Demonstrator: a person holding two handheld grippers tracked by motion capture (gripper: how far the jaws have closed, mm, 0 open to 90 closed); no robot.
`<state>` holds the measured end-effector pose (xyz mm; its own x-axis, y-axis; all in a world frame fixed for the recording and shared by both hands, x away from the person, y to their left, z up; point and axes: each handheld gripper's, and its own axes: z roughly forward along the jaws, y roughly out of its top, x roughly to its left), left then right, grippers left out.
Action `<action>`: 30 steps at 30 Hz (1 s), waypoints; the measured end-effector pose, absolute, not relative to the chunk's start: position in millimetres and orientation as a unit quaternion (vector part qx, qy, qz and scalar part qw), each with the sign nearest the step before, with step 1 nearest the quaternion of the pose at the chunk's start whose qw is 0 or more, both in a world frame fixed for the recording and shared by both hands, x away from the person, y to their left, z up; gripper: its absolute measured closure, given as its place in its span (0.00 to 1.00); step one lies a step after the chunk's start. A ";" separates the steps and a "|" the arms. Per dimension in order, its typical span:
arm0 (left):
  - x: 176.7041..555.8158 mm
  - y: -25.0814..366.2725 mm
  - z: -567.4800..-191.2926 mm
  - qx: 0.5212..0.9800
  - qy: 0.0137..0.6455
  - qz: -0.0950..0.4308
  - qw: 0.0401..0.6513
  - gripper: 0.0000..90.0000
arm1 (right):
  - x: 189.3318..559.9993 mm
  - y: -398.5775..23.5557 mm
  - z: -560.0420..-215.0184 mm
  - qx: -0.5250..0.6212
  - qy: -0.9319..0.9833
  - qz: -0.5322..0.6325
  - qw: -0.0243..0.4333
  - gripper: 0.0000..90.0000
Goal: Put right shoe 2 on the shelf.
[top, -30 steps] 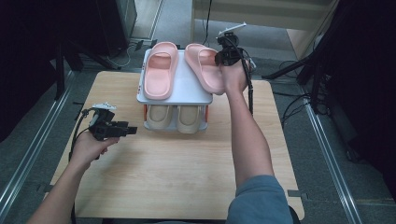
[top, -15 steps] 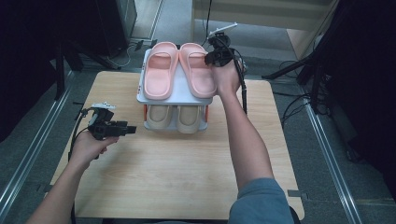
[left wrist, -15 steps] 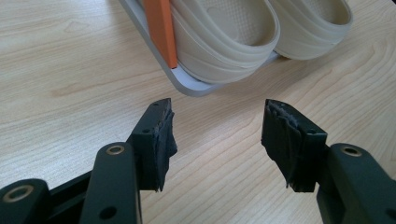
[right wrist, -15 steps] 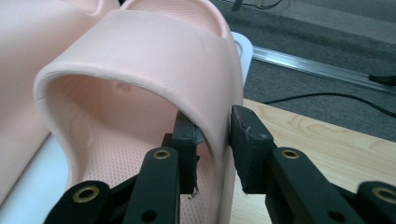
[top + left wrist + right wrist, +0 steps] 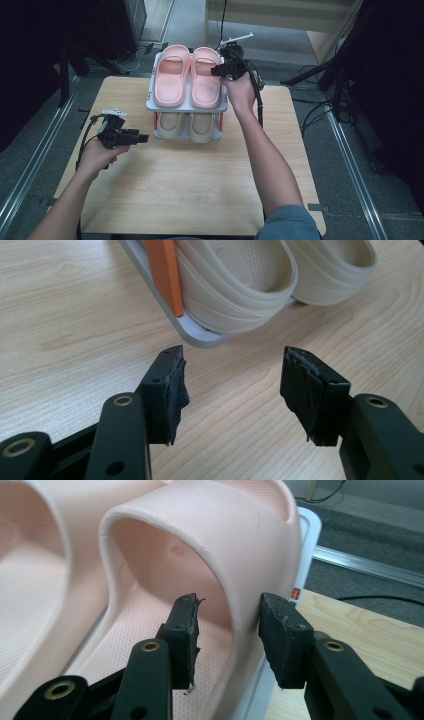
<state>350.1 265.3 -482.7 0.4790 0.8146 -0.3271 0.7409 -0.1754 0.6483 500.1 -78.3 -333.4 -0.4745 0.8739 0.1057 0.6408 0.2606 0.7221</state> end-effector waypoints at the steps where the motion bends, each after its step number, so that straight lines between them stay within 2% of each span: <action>1: 350.1 266.0 -482.5 0.765 0.508 0.049 0.393 0.48 | 498.7 -77.9 -333.2 0.487 0.777 0.367 0.157 0.67; 9: 350.1 265.4 -483.0 0.767 0.506 0.048 0.391 0.48 | 483.6 -76.4 -329.7 0.466 0.777 0.392 0.157 0.64; 22: 350.5 265.8 -483.2 0.767 0.507 0.048 0.391 0.48 | 455.6 -95.4 -329.1 0.427 0.787 0.419 0.151 0.67; 30: 352.4 262.9 -482.8 0.771 0.506 0.048 0.383 0.46 | 433.8 -109.7 -334.1 0.400 0.795 0.437 0.127 0.70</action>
<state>352.4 262.9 -482.8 0.4835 0.8171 -0.3140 0.7439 -0.1944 0.6394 433.8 -109.7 -334.1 -0.6476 0.7475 0.1477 0.5252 0.2974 0.7973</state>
